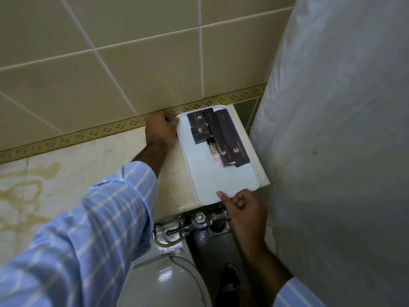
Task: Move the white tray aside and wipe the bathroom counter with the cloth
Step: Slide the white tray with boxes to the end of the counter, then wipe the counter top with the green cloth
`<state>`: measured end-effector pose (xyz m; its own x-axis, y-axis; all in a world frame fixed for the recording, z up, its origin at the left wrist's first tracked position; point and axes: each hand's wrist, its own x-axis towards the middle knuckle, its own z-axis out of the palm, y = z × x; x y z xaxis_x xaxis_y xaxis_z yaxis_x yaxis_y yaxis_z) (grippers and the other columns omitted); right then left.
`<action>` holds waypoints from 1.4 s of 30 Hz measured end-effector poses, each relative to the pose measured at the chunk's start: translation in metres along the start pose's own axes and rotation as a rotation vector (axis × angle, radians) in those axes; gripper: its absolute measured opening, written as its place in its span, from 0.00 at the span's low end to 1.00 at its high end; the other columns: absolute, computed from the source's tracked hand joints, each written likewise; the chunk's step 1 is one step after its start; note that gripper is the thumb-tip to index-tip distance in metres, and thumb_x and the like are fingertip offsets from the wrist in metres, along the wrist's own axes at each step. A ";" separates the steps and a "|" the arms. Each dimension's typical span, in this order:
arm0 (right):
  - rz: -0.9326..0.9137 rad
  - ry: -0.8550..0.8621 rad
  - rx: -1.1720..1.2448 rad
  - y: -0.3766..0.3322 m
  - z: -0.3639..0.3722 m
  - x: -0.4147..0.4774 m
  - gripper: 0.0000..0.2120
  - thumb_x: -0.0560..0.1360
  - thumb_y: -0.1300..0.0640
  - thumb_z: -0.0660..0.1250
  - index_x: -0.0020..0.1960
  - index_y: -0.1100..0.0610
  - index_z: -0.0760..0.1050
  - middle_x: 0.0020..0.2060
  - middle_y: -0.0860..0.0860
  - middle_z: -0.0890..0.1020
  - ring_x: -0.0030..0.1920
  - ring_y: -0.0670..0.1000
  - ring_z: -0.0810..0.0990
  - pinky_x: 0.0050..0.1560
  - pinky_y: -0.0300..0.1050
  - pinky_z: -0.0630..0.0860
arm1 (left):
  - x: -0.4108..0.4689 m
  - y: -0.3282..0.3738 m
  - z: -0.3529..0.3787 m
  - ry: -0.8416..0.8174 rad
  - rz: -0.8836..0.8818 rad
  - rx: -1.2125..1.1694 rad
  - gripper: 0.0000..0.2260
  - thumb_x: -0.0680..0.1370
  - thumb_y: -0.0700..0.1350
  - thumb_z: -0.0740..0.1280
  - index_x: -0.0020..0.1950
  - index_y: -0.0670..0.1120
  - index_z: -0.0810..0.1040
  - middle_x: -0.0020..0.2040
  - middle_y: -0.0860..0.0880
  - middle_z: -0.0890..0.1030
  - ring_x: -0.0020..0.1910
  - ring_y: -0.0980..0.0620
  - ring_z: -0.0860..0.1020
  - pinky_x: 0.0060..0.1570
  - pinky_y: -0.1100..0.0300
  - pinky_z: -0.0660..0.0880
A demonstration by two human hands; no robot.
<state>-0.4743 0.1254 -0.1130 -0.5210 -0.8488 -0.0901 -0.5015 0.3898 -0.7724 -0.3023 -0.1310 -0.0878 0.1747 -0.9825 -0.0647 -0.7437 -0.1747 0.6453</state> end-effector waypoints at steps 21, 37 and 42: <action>-0.911 -0.384 -0.617 -0.233 0.133 -0.014 0.46 0.78 0.27 0.49 0.84 0.57 0.47 0.84 0.54 0.51 0.84 0.55 0.46 0.82 0.59 0.50 | -0.102 -0.181 -0.253 0.123 0.191 0.535 0.39 0.81 0.68 0.54 0.83 0.42 0.56 0.83 0.45 0.58 0.83 0.45 0.54 0.81 0.43 0.47; -1.200 -0.909 -0.629 -0.301 0.276 -0.308 0.24 0.78 0.38 0.64 0.59 0.58 0.80 0.54 0.57 0.81 0.57 0.60 0.78 0.48 0.51 0.72 | -0.236 -0.413 -0.398 0.185 -0.419 0.482 0.32 0.82 0.60 0.62 0.77 0.39 0.65 0.75 0.38 0.69 0.74 0.39 0.68 0.73 0.47 0.66; -1.033 -0.913 -0.717 -0.293 0.286 -0.348 0.15 0.78 0.49 0.69 0.56 0.60 0.82 0.53 0.58 0.84 0.55 0.61 0.82 0.50 0.52 0.79 | -0.244 -0.433 -0.387 0.157 -0.556 0.295 0.27 0.80 0.54 0.69 0.72 0.37 0.71 0.71 0.37 0.73 0.70 0.39 0.73 0.71 0.49 0.69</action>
<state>0.0507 0.2044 -0.0353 0.6962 -0.6643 -0.2721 -0.7169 -0.6244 -0.3101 0.2268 0.2098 -0.0569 0.6605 -0.7232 -0.2018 -0.6574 -0.6869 0.3099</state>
